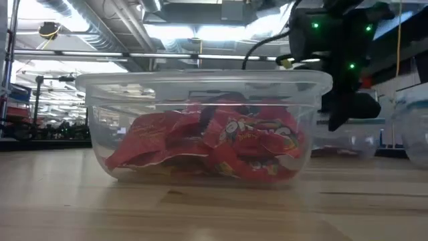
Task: Sort candy
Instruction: Close the rectangular transparent food container
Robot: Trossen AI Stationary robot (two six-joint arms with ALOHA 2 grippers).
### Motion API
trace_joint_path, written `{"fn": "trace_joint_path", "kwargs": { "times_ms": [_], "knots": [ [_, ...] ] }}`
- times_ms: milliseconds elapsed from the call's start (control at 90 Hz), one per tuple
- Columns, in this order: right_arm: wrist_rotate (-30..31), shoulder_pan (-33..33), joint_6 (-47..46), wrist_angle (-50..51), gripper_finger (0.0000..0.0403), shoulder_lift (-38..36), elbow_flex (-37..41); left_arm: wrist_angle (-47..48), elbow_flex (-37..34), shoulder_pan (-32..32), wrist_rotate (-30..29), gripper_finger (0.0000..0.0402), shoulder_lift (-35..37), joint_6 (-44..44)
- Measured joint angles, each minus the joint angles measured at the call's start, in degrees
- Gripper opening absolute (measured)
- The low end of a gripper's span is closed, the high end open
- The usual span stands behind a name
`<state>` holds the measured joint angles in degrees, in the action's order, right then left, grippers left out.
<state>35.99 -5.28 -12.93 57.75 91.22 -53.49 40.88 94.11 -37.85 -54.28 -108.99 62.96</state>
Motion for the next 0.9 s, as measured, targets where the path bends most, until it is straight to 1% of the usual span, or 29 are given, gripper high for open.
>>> {"fn": "trace_joint_path", "kwargs": {
  "times_ms": [78, 156, 244, 378, 400, 589, 733, 811, 900],
  "knots": [
    [-0.55, 0.02, -0.09, -0.84, 0.0244, -0.02, 0.08, 0.00, 0.00, 0.00, 0.00, 0.0170, 0.02, 0.06],
    [-0.16, 0.00, -0.14, -1.73, 0.0247, -0.02, 0.42, 0.00, 0.00, 0.00, 0.00, 0.0170, 0.02, 0.00],
    [0.21, 0.00, -0.15, -2.02, 0.0228, -0.03, 0.60, 0.00, 0.00, -0.04, 0.00, 0.0170, 0.02, 0.04],
    [1.78, -0.02, -0.15, -1.28, 0.0167, -0.02, 0.47, -0.01, 0.00, -0.04, 0.00, 0.0170, 0.02, 0.04],
    [2.02, -0.02, -0.05, -0.82, 0.0162, -0.04, 0.26, -0.02, 0.00, -0.04, 0.00, 0.0170, 0.02, 0.04],
    [2.63, -0.02, 0.00, 4.33, 0.0161, -0.04, -2.44, 0.00, 0.00, -0.04, 0.00, 0.0170, 0.02, 0.07],
    [4.23, -0.02, -0.13, 7.82, 0.0157, -0.04, -5.17, 0.00, 0.00, -0.04, 0.01, 0.0170, 0.02, 0.08],
    [5.79, -0.50, -0.21, 9.82, 0.0154, -0.04, -6.92, 0.00, 0.00, -0.04, 0.00, 0.0170, 0.02, 0.05],
    [9.35, -1.88, -0.33, 11.94, 0.0146, -0.19, -9.16, 0.00, 0.00, -0.04, 0.00, 0.0170, 0.02, -0.02]
  ]
}}
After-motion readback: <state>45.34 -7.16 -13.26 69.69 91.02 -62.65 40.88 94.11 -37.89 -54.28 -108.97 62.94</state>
